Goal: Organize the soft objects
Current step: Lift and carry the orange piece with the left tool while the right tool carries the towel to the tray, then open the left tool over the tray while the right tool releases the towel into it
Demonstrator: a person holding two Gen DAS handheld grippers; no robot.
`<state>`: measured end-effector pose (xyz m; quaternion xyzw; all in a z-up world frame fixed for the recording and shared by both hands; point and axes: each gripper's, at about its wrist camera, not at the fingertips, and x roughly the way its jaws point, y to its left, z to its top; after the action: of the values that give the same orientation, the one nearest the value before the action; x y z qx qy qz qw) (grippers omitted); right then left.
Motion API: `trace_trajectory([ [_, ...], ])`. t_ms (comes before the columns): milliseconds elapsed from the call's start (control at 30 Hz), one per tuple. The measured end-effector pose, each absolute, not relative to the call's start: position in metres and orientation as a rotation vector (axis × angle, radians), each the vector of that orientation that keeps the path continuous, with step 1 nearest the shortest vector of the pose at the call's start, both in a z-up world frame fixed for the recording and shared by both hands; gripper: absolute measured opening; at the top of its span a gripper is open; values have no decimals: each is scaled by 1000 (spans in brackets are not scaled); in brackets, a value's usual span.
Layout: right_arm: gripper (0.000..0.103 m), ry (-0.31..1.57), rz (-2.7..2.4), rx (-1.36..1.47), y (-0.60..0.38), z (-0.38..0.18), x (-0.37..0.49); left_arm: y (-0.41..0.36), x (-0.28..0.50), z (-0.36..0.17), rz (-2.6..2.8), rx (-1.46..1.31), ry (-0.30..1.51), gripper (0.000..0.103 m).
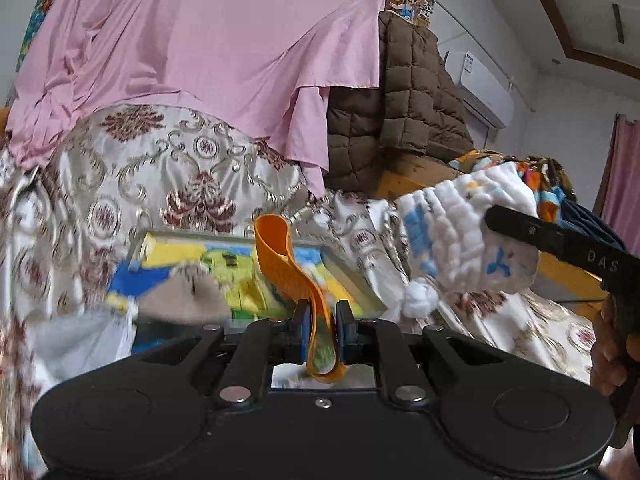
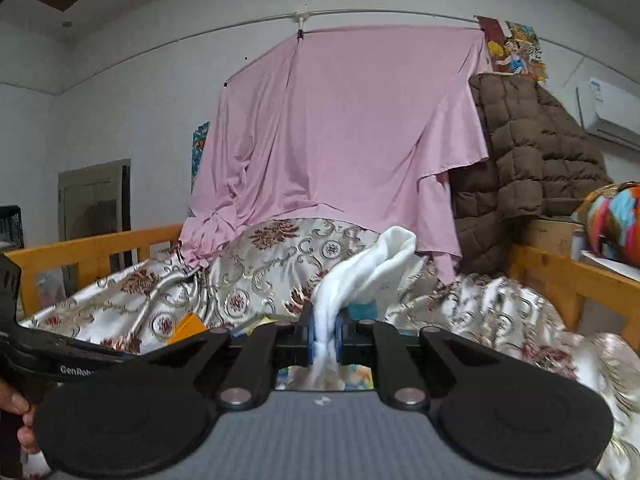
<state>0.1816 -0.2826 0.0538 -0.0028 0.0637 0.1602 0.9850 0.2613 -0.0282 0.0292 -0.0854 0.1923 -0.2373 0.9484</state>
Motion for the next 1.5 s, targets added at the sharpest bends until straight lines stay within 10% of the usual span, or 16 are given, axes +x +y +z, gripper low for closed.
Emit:
trace_trajectory([
  [500,11,125,350,245,-308,58,370,-87,461,26,-398,-141,524,15],
  [1067,13,603,309,523,-342,-47,486,-108,530,-37,-299,-281,774,23],
  [1500,71,687,341,442,-340,-46,476,-100,503,-23,-164,-313,763,60],
])
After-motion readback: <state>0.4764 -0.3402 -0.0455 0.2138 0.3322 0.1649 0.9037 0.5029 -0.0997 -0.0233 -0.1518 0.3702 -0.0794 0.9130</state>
